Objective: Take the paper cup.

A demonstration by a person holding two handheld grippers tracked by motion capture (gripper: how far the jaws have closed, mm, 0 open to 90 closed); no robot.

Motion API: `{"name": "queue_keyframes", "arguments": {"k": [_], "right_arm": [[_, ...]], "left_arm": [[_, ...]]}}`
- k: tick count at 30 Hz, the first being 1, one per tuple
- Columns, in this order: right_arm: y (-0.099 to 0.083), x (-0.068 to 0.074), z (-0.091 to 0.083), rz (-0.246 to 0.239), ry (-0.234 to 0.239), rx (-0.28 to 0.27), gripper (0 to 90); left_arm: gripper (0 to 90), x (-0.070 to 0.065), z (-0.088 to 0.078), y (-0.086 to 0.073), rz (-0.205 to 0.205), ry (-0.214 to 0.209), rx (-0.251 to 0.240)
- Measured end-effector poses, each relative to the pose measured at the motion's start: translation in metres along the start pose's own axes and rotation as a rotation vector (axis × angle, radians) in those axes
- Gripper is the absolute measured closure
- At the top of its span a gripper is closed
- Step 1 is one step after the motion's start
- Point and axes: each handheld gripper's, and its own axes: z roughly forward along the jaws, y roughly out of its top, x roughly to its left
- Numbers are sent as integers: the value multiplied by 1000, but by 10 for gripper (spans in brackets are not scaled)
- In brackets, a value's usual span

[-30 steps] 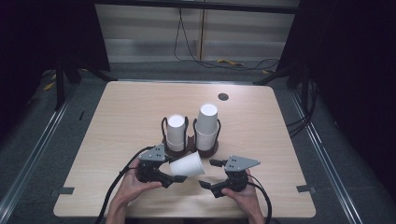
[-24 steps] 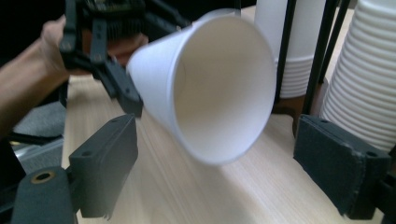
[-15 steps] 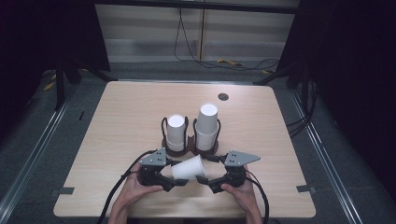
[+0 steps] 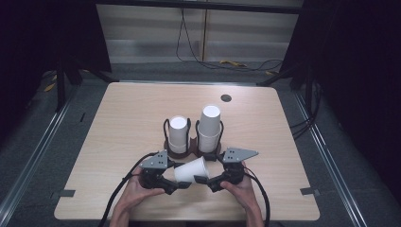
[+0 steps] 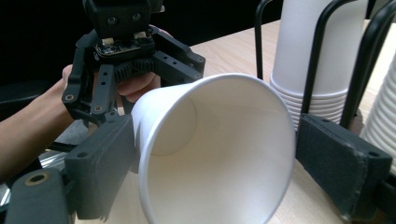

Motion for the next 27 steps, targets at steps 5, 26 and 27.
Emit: {"name": "queue_keyframes", "arguments": {"k": [5, 26, 27], "right_arm": [[0, 1, 2, 7, 16, 10, 116], [3, -1, -5, -10, 40, -2, 200], [3, -1, -5, -9, 38, -2, 204]], "left_arm": [[326, -1, 2, 1, 1, -8, -15], [290, 3, 4, 0, 78, -3, -25], [289, 3, 4, 0, 80, 2, -15]]}}
